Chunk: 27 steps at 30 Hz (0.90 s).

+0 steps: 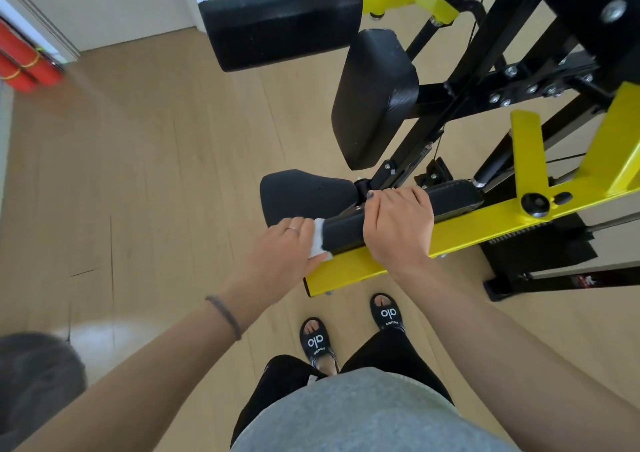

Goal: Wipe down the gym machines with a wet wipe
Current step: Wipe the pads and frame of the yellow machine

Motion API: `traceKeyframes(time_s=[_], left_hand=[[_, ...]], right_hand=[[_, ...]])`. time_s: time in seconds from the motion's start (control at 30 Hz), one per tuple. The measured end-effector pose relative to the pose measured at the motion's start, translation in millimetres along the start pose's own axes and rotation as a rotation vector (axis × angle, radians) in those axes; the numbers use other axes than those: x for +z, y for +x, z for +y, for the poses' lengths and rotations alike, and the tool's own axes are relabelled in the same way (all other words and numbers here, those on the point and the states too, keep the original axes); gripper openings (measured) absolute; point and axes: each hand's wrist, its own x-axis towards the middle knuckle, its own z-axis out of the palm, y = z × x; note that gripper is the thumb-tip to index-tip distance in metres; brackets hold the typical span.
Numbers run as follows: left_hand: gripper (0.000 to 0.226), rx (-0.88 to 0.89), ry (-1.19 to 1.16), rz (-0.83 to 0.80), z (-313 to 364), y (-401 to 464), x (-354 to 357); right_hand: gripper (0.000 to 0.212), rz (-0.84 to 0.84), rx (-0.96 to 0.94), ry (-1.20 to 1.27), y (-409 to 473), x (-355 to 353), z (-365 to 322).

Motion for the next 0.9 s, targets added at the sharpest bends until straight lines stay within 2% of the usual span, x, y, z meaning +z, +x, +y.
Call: traceKeyframes(time_s=[0.1, 0.2, 0.3, 0.4, 0.47, 0.53, 0.6, 0.67, 0.73, 0.9], left_hand=[[0.064, 0.036, 0.059, -0.070, 33, 30, -7], [0.067, 0.082, 0.053, -0.133, 28, 33, -13], [0.062, 0.062, 0.033, -0.042, -3, 1, -4], [0.073, 0.033, 0.017, -0.030, -25, -31, 3], [0.076, 0.016, 0.008, -0.014, -23, -33, 0], [0.070, -0.001, 0.026, 0.018, -9, -17, -4], [0.064, 0.003, 0.009, -0.026, 13, 11, -9], [0.064, 0.040, 0.012, -0.104, 35, 37, -10], [0.066, 0.061, 0.019, -0.115, 45, 51, -8], [0.076, 0.077, -0.061, -0.099, 0, 9, -5]], right_hand=[[0.049, 0.010, -0.014, -0.027, 0, 0, 0], [0.047, 0.020, -0.027, -0.028, 0, 2, 1], [0.048, 0.014, -0.027, -0.010, -1, 2, 2], [0.051, 0.013, -0.007, 0.017, -1, 1, 1], [0.051, 0.010, -0.004, 0.020, -1, 0, 0], [0.052, 0.007, -0.004, 0.010, 0, 0, -1], [0.050, 0.014, -0.008, -0.006, 0, 2, -1], [0.051, 0.021, -0.021, -0.030, 0, 4, 2], [0.051, 0.021, -0.057, -0.050, 0, 4, 6], [0.051, 0.029, -0.025, 0.043, -1, 2, 5]])
